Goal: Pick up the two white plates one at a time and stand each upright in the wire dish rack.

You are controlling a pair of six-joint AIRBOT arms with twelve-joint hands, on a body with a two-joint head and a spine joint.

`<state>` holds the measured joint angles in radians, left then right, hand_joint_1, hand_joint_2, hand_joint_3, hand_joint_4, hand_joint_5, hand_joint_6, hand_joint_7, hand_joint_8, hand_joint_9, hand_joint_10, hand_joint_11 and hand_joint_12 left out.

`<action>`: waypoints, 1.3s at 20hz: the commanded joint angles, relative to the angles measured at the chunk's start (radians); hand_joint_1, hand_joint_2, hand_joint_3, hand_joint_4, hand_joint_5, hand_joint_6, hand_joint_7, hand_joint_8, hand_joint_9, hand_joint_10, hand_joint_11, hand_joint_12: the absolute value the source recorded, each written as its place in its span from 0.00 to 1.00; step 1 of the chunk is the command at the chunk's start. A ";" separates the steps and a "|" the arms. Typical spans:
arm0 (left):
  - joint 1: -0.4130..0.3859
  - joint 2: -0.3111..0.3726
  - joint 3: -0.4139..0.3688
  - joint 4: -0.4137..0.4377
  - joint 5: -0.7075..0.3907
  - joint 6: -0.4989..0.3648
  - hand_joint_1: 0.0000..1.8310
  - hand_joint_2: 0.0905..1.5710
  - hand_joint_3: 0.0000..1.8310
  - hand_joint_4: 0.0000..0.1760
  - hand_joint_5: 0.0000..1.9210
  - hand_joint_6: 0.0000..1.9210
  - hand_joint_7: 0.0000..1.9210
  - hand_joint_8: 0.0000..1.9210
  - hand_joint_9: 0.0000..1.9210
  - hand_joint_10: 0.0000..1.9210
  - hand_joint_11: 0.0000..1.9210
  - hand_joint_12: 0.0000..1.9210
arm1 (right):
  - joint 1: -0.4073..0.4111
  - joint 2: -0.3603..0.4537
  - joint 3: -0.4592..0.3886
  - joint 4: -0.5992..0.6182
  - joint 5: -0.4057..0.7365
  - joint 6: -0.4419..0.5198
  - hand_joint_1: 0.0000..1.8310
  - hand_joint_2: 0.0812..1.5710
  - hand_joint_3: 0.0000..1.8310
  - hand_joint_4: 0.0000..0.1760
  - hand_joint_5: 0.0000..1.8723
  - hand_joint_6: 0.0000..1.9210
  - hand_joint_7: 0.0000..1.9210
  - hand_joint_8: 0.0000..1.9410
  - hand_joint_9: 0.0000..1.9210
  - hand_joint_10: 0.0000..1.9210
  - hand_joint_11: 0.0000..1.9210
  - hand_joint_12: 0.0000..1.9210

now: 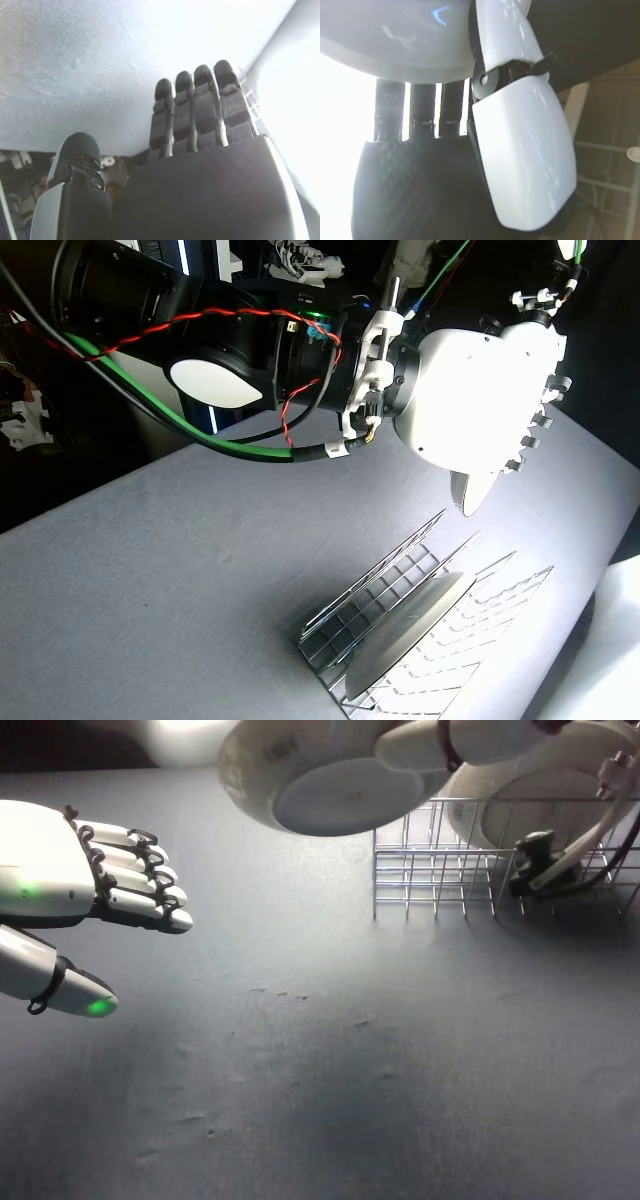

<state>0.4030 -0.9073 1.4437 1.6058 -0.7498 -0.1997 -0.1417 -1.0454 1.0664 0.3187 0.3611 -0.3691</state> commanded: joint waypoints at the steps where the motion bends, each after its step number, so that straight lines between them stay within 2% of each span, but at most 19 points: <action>1: -0.008 0.011 -0.002 -0.055 -0.014 -0.002 0.00 0.78 0.00 0.00 0.12 0.00 0.11 0.00 0.09 0.00 0.00 0.21 | 0.005 0.012 0.005 0.008 0.146 0.019 0.75 0.69 0.00 0.00 0.49 0.58 0.52 0.44 0.52 0.54 0.48 0.51; 5: -0.007 0.011 -0.002 -0.055 -0.014 -0.002 0.00 0.78 0.00 0.00 0.13 0.00 0.12 0.00 0.10 0.00 0.00 0.23 | -0.014 0.019 0.033 0.008 0.147 0.019 0.75 0.68 0.00 0.00 0.49 0.58 0.52 0.44 0.52 0.54 0.49 0.52; 7: -0.007 0.011 -0.002 -0.055 -0.014 -0.004 0.00 0.78 0.00 0.00 0.12 0.00 0.11 0.00 0.09 0.00 0.00 0.20 | -0.025 0.022 0.044 0.008 0.147 0.018 0.75 0.69 0.00 0.00 0.48 0.58 0.52 0.45 0.52 0.55 0.48 0.52; 11: -0.007 0.010 -0.002 -0.055 -0.017 -0.013 0.00 0.79 0.00 0.00 0.14 0.00 0.12 0.00 0.10 0.00 0.00 0.25 | -0.053 0.021 0.082 0.006 0.149 0.015 0.75 0.68 0.00 0.00 0.49 0.57 0.53 0.42 0.53 0.53 0.48 0.52; 13: -0.007 0.010 -0.002 -0.055 -0.018 -0.013 0.00 0.78 0.00 0.00 0.11 0.00 0.10 0.00 0.08 0.00 0.00 0.18 | -0.069 0.021 0.104 -0.005 0.150 0.015 0.75 0.68 0.00 0.00 0.49 0.58 0.52 0.45 0.53 0.54 0.48 0.53; 14: -0.007 0.010 -0.002 -0.055 -0.018 -0.013 0.00 0.77 0.00 0.00 0.11 0.00 0.10 0.00 0.08 0.00 0.00 0.18 | -0.079 0.020 0.116 -0.016 0.150 0.014 0.75 0.68 0.00 0.00 0.50 0.57 0.52 0.44 0.53 0.53 0.48 0.52; 15: -0.007 0.009 -0.002 -0.055 -0.018 -0.013 0.00 0.77 0.00 0.00 0.12 0.00 0.11 0.00 0.09 0.00 0.00 0.22 | -0.085 0.019 0.122 -0.026 0.151 0.014 0.75 0.68 0.00 0.00 0.50 0.56 0.52 0.44 0.53 0.52 0.49 0.51; 19: -0.007 0.009 -0.002 -0.055 -0.018 -0.013 0.00 0.78 0.00 0.00 0.12 0.00 0.11 0.00 0.10 0.00 0.00 0.24 | -0.117 0.008 0.153 -0.093 0.165 0.014 0.75 0.68 0.00 0.00 0.49 0.58 0.51 0.46 0.53 0.53 0.49 0.51; 24: -0.007 0.009 -0.004 -0.055 -0.018 -0.013 0.00 0.78 0.00 0.00 0.12 0.00 0.10 0.00 0.09 0.00 0.00 0.20 | -0.145 0.004 0.165 -0.159 0.168 0.009 0.75 0.69 0.00 0.00 0.48 0.58 0.51 0.46 0.53 0.54 0.49 0.52; 26: -0.007 0.009 -0.006 -0.055 -0.018 -0.013 0.00 0.78 0.00 0.00 0.13 0.00 0.11 0.00 0.10 0.00 0.00 0.24 | -0.155 0.003 0.170 -0.191 0.169 0.005 0.75 0.69 0.00 0.00 0.47 0.60 0.50 0.48 0.51 0.55 0.48 0.53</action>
<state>0.4030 -0.9073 1.4372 1.6054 -0.7517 -0.2108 -0.3084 -1.0492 1.2327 0.1207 0.3904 -0.3695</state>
